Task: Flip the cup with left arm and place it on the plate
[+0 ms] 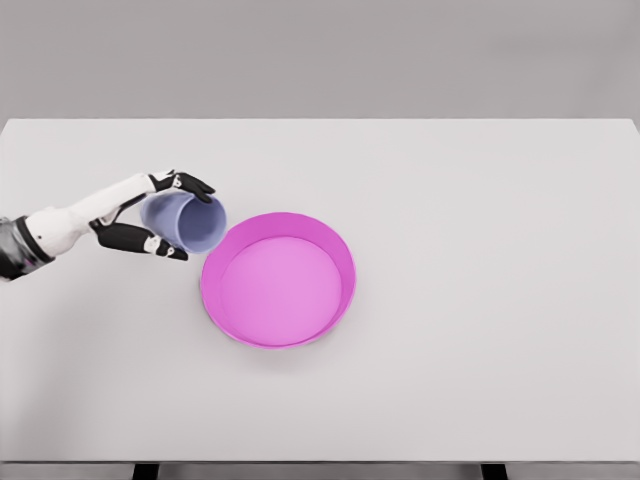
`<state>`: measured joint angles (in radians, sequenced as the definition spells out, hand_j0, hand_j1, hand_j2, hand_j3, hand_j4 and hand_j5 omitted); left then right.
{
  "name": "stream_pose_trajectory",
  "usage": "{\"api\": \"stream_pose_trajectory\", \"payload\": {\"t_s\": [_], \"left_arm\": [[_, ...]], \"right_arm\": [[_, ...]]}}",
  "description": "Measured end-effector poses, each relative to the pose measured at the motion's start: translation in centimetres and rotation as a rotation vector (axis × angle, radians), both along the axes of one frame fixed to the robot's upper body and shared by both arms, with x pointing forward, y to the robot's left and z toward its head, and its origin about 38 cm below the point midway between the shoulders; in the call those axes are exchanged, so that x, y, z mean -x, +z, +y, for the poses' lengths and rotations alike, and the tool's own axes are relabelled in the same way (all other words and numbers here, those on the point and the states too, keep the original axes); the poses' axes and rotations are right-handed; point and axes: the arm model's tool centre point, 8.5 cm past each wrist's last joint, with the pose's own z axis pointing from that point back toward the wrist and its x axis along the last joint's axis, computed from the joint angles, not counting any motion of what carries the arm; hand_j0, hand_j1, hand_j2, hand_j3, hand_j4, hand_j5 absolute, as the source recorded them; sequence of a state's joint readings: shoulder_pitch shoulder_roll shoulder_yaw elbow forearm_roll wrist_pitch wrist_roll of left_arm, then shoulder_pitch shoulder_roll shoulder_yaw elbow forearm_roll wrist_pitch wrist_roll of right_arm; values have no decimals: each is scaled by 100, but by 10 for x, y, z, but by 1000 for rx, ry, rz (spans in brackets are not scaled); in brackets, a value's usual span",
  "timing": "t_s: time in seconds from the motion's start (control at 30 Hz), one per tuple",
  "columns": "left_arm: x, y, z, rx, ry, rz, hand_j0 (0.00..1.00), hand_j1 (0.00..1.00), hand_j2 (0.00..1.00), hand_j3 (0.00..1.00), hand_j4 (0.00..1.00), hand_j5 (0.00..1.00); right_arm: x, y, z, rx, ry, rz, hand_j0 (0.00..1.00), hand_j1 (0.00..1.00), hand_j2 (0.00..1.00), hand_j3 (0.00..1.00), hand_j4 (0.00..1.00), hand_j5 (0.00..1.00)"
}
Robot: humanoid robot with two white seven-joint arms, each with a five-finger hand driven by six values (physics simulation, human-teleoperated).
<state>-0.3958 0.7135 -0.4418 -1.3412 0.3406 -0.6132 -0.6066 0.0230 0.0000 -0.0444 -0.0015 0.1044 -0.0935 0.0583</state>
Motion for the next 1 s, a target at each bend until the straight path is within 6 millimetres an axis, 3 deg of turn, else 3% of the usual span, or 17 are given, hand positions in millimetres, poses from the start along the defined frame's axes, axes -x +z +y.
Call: {"api": "stream_pose_trajectory", "payload": {"t_s": [0.53, 0.87, 1.0], "left_arm": [[23, 1, -45, 35, -153, 6, 65, 65, 65, 65, 65, 65], [29, -7, -56, 30, -198, 41, 65, 65, 65, 65, 65, 65], [24, 1, -60, 22, -213, 22, 65, 65, 65, 65, 65, 65]], "right_arm": [[0, 0, 0, 0, 0, 0, 100, 100, 100, 100, 100, 100], [1, 0, 0, 0, 0, 2, 100, 100, 100, 100, 100, 100], [1, 0, 0, 0, 0, 2, 100, 100, 100, 100, 100, 100]]}}
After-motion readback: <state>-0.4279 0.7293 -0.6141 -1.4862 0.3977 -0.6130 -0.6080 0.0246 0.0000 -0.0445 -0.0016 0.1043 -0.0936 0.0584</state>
